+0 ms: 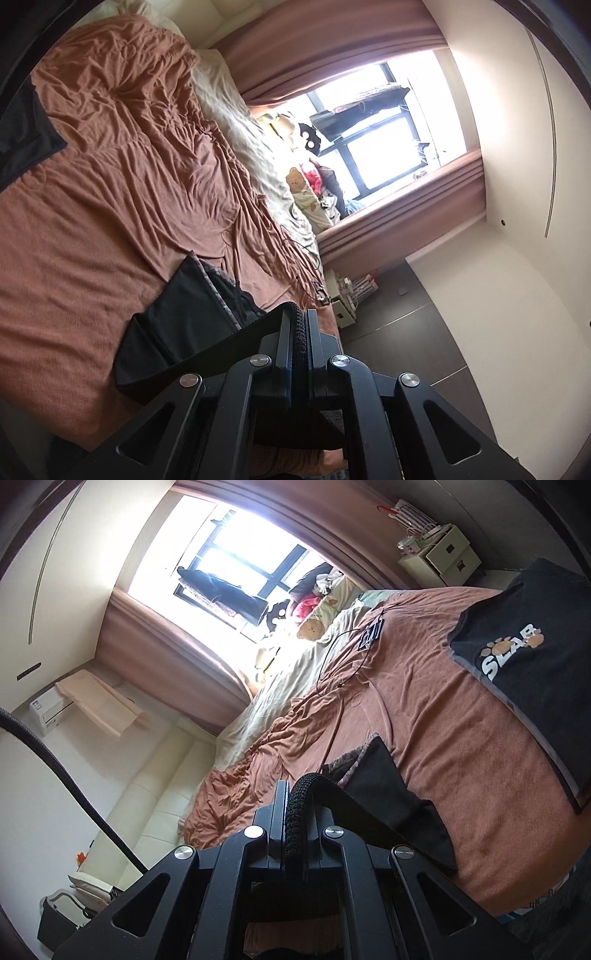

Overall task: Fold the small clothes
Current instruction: 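Lift the hem with both grippers and fold it toward the collar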

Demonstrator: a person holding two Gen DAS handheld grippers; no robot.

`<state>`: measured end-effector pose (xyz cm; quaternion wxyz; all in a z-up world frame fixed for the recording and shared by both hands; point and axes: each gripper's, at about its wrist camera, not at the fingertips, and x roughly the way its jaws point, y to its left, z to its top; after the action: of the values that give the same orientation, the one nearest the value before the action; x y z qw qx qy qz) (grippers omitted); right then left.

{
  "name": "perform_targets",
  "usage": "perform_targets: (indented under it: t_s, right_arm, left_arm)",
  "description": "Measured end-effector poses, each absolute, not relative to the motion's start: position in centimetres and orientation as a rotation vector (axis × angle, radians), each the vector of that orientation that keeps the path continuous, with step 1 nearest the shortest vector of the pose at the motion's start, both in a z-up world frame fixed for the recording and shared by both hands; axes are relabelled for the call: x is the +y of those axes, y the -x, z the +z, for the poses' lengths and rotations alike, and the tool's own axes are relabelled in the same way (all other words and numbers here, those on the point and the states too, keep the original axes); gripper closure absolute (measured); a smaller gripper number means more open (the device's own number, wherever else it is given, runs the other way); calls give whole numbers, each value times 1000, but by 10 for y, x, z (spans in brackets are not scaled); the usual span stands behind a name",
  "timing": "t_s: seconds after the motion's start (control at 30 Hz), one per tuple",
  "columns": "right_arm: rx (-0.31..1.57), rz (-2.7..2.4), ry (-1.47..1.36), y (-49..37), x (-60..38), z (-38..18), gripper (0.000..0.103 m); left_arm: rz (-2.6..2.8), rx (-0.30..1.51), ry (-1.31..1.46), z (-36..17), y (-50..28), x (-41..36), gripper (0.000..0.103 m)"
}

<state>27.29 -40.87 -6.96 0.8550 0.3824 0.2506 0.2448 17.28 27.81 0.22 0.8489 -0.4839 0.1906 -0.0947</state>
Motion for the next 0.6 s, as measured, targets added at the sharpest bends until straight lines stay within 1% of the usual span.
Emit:
perform_targets:
  t_s: [0.3, 0.6]
  right_arm:
    - [544, 505, -777, -347, -391, -59, 102]
    - [613, 467, -728, -417, -369, -70, 102]
  left_arm:
    - [-184, 428, 986, 12, -242, 288, 98]
    - [-111, 492, 980, -13, -305, 301, 98]
